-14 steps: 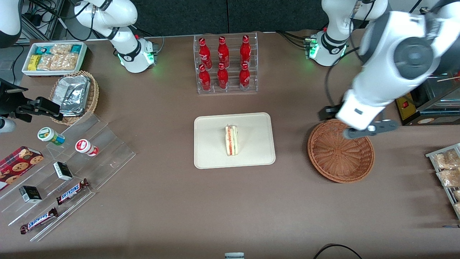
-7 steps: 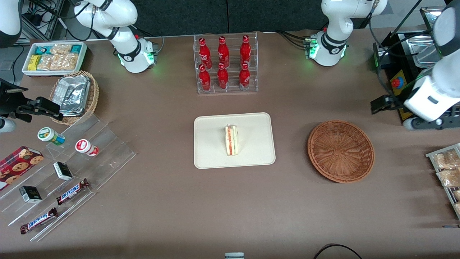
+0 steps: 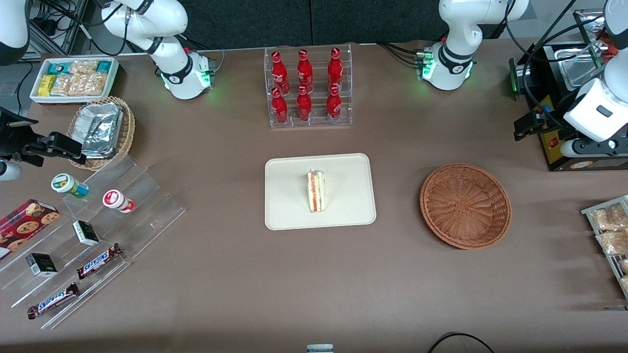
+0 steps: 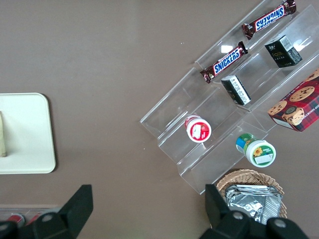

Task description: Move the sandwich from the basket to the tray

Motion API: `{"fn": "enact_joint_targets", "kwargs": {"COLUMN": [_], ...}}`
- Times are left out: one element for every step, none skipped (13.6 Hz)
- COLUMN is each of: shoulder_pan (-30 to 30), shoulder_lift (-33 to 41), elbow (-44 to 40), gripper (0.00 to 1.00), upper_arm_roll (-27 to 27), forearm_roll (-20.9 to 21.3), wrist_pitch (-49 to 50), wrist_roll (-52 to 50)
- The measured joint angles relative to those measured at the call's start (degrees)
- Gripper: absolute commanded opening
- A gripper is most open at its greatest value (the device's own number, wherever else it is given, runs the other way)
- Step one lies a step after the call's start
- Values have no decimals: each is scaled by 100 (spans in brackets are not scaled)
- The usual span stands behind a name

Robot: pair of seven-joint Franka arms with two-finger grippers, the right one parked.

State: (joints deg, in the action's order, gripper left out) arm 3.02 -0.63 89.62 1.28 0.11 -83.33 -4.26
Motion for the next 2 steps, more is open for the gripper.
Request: {"fn": "enact_joint_targets", "kwargs": {"shoulder_pan": [2,3], "shoulder_lift": [0,0], "elbow": [-24,-49], "gripper": [100,100], "upper_arm_roll": [-15,-61], "forearm_roll": [-1,-1], "wrist_pitch": [-1,-1], "wrist_roll": [0,0]}}
